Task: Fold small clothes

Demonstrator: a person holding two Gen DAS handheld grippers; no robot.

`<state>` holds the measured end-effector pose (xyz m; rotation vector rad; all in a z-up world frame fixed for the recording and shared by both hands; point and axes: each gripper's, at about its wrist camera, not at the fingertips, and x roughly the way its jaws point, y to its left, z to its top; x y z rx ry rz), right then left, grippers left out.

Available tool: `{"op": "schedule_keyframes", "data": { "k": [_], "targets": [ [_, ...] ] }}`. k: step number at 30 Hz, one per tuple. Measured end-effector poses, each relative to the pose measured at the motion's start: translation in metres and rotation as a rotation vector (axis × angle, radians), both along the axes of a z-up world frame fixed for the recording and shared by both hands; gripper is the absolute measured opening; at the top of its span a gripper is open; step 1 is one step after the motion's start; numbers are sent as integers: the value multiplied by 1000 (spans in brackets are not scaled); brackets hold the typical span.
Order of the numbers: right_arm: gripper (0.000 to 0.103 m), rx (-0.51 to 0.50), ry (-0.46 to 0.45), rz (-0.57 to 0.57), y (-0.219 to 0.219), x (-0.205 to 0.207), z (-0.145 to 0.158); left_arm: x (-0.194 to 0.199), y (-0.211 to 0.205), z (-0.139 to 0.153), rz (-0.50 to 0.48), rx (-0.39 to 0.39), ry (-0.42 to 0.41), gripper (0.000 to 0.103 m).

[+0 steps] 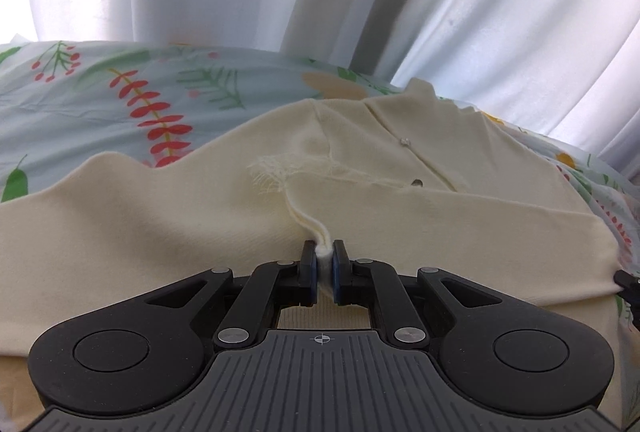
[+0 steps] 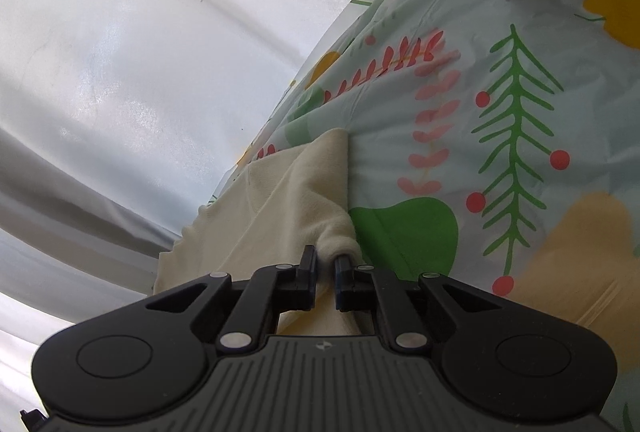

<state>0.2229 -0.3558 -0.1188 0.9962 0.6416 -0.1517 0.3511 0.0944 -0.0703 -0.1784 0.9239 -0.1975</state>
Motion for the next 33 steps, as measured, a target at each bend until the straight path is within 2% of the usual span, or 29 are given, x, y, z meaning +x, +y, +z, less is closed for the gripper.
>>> {"op": "schedule_keyframes", "data": {
  "k": [3,7,8,11,12,14,15,17,20,22,24,26,30,33],
  "targets": [
    [7,67,0,-43,-5,-5,-8,0,2,-2,-4,-13,8,9],
    [6,0,23,-14,3,-5,2,0,4,-1,3,-18,20,11],
    [11,-27,32,11,6,-5,9,-1,5,0,6,-18,27,12],
    [18,-186,50,71,17,-9,34,-7,10,9,14,-8,24,17],
    [25,-255,58,80,21,-10,42,-9,12,11,17,-1,17,21],
    [34,-405,61,101,30,-8,54,-14,14,19,20,20,-4,21],
    [35,-468,65,120,34,-4,57,-15,13,21,16,21,-11,22],
    [35,-529,86,174,42,11,55,-13,9,21,7,14,-6,29],
    [34,-608,138,253,56,35,42,-9,-2,15,-5,23,8,30],
    [27,-675,157,277,63,42,36,-7,-6,8,6,65,12,30],
    [15,-726,149,298,68,42,34,-7,-4,5,21,59,8,30],
    [9,-784,168,289,70,44,33,-8,-2,6,28,42,13,31],
    [9,-829,180,273,72,45,27,-9,2,3,34,20,4,34],
    [10,-881,202,279,81,45,30,-13,9,7,69,5,29,38]
  ]
}}
